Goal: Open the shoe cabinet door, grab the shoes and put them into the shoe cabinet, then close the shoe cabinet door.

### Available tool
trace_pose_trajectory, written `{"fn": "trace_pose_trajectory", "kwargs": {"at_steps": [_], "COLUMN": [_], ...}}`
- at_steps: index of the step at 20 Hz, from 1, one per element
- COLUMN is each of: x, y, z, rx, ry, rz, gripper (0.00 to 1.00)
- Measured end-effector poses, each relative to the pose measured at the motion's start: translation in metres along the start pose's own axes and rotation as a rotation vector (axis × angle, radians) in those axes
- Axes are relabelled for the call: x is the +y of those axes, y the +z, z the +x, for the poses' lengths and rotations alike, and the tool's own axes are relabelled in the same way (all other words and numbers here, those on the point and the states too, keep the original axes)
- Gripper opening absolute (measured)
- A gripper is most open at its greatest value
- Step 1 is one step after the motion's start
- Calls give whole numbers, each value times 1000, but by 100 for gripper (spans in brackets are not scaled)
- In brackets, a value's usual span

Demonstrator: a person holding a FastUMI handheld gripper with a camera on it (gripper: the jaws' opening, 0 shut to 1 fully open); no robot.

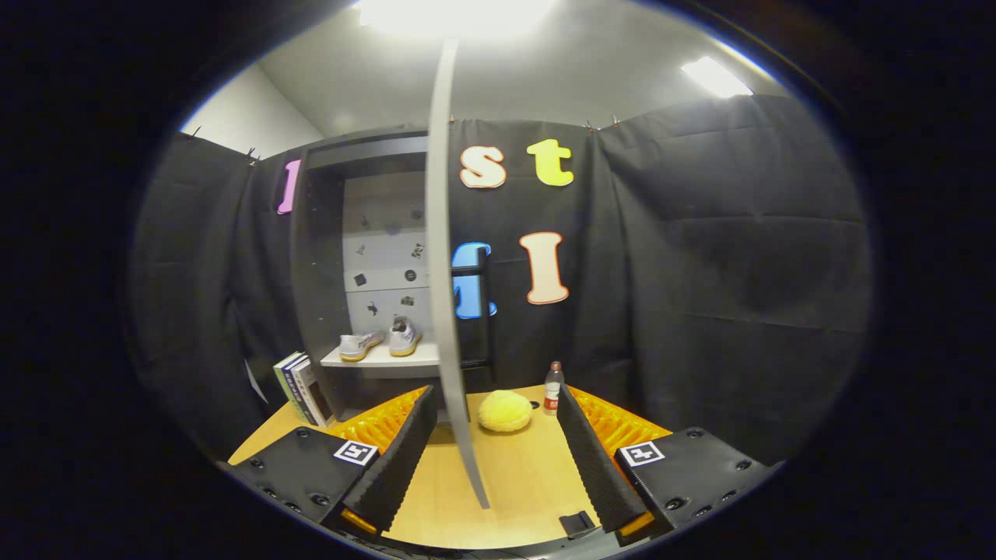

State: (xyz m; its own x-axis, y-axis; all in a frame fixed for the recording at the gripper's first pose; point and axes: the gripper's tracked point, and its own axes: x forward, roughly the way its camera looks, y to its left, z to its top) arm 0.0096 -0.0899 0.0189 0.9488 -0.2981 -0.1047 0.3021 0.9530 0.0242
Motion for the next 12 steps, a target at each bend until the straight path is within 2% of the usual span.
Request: {"fn": "trace_pose_trajectory", "kwargs": {"at_steps": [2,7,12], "x": [-28,-74,-70], "y": [7,35,48], "z": [14,68,118], "rx": [-11,-52,-47], "ry": [-12,34,146], "rz": [3,3,45], "gripper": [97,97,97]}}
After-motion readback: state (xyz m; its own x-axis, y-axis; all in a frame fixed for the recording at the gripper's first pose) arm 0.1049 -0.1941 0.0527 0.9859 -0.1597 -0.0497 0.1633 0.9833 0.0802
